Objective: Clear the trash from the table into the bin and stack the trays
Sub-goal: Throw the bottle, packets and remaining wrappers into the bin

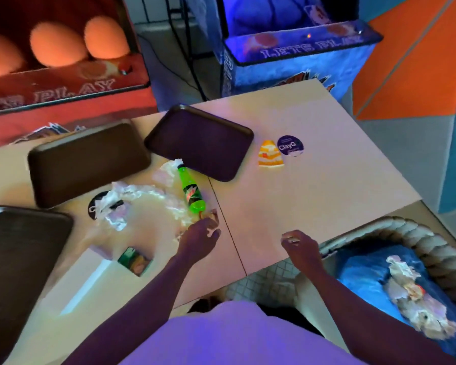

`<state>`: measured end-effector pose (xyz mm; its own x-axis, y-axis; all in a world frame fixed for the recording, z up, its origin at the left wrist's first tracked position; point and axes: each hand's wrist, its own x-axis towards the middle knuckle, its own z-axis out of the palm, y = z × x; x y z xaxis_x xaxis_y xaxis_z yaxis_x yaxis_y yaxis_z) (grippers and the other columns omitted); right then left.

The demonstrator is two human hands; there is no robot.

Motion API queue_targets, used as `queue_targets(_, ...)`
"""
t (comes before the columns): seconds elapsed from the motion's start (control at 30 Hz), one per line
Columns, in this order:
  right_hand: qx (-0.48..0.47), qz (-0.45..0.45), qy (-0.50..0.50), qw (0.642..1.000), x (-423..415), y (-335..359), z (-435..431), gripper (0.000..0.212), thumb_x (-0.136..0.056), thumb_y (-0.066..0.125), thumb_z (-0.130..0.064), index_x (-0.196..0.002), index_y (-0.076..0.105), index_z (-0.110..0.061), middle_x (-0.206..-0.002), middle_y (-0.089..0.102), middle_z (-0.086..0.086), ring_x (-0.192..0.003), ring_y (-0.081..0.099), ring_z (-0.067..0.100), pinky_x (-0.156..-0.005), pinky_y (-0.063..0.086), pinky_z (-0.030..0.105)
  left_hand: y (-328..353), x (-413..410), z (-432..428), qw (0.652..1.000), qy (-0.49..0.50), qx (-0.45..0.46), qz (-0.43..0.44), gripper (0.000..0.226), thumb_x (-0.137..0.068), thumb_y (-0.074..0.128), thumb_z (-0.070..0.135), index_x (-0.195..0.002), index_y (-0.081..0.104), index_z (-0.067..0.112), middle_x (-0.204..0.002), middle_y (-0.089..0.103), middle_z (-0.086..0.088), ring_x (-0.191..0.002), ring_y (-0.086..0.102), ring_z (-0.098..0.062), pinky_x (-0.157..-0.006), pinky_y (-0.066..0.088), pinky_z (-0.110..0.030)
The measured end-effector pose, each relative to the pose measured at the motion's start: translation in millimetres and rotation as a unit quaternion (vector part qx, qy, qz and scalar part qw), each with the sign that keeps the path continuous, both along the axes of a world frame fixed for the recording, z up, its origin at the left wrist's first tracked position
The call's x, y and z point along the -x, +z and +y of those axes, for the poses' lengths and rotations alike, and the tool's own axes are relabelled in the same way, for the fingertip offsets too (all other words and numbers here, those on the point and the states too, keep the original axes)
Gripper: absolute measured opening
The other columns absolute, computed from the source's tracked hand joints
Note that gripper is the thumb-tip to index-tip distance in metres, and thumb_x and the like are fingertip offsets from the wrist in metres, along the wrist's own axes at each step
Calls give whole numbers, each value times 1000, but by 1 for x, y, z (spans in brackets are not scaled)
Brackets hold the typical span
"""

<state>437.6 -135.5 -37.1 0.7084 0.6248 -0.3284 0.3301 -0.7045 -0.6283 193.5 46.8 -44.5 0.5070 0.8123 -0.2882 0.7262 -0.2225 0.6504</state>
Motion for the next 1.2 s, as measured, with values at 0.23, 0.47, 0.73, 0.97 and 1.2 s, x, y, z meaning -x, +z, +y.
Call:
queue_targets(0.23, 14, -13, 50, 999, 38, 3, 61, 11, -89, 73, -20, -99, 77, -18, -90, 78, -2, -84, 72, 16, -83, 55, 27, -7, 55, 29, 997, 66, 32, -20, 20, -95, 68, 33, -112, 72, 24, -110, 76, 9, -95, 73, -12, -83, 55, -29)
queue_targets(0.47, 11, -12, 80, 997, 48, -2, 93, 15, -88, 72, -20, -102, 77, -17, -96, 78, -2, -92, 72, 16, -88, 53, 27, -13, 66, 41, 994, 94, 55, -14, 19, -95, 68, 34, -112, 71, 26, -107, 76, 10, -95, 72, -10, -88, 57, -35)
queue_targets(0.73, 2, -12, 101, 995, 14, -7, 124, 20, -91, 72, -21, -109, 76, -13, -104, 78, 1, -97, 72, 18, -88, 50, 22, -21, 47, 50, 990, 128, 51, -3, 15, -93, 70, 32, -106, 72, 27, -103, 77, 11, -89, 73, -10, -87, 58, -35)
queue_targets(0.97, -12, 11, 94, 995, -57, -4, 156, 24, -94, 70, -23, -115, 74, -12, -111, 77, 2, -102, 71, 18, -91, 55, 26, -9, -9, 68, 987, 158, 31, 13, 14, -92, 70, 31, -106, 72, 28, -103, 78, 8, -87, 74, -15, -86, 59, -40)
queue_targets(1.2, -16, 36, 77, 996, -133, -3, 200, 24, -94, 71, -24, -114, 73, -12, -111, 77, 2, -101, 72, 19, -91, 55, 28, 6, -77, 108, 983, 182, 28, 10, 14, -95, 69, 31, -107, 72, 25, -105, 77, 4, -89, 74, -17, -91, 60, -41)
